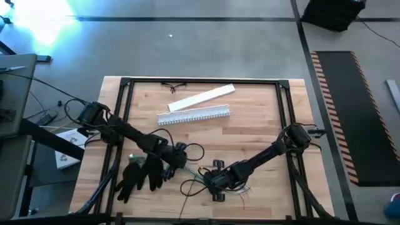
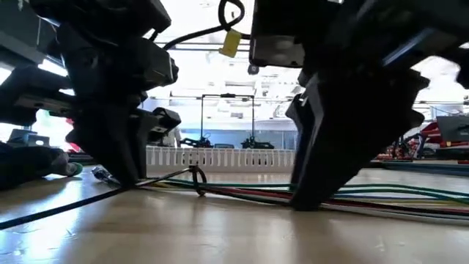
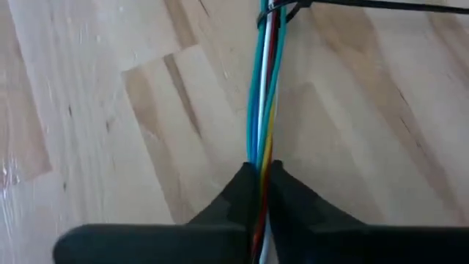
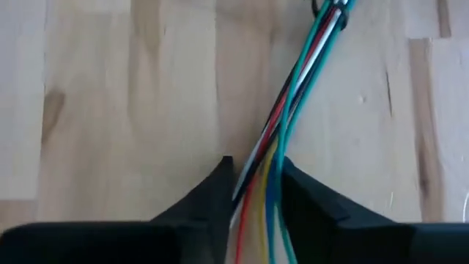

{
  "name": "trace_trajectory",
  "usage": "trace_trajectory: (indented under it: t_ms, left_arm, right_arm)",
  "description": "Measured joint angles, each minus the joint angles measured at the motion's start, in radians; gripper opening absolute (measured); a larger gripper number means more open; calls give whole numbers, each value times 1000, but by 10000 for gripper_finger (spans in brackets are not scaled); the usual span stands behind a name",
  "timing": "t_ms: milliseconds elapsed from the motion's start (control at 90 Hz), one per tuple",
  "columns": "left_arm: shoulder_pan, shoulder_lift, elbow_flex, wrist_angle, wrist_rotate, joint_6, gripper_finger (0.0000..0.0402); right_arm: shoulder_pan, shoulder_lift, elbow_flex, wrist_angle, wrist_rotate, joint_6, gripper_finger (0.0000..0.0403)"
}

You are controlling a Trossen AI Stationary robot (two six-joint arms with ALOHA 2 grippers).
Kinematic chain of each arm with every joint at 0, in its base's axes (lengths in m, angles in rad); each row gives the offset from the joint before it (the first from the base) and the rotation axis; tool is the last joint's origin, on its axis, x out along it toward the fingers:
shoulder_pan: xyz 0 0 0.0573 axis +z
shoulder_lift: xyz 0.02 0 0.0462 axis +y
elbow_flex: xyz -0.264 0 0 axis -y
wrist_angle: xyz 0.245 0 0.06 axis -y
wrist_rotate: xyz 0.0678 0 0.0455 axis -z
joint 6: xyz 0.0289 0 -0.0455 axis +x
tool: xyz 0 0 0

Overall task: Ziptie cables
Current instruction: Wrap the black zip tie on the cable

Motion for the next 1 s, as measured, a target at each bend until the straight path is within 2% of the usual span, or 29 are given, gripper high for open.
trace_trajectory:
  t_ms: [144,267,333,544,611,800,1000]
  left_arm:
    - [-26,-41,-4,-21,-22,-87,2]
    - [-52,-104,-1,-88,-41,-144,1]
    - [-62,-141,9,-194,-82,-169,1]
    - [-73,-215,80,-400,-214,-211,1]
    - [-65,-224,76,-413,-217,-210,1]
    - [-34,-212,55,-404,-215,-159,8]
    - [-3,-177,19,-398,-146,-141,64]
  right_arm:
    - [0,2,41,-79,-13,-33,9]
    - [-2,7,88,-171,35,-62,4]
    - [-10,7,110,-259,36,-105,2]
    - [-61,13,173,-540,184,-196,1]
    - [-88,10,176,-548,200,-227,1]
    - [-125,10,161,-498,135,-318,0]
    - [-138,10,159,-491,151,-319,10]
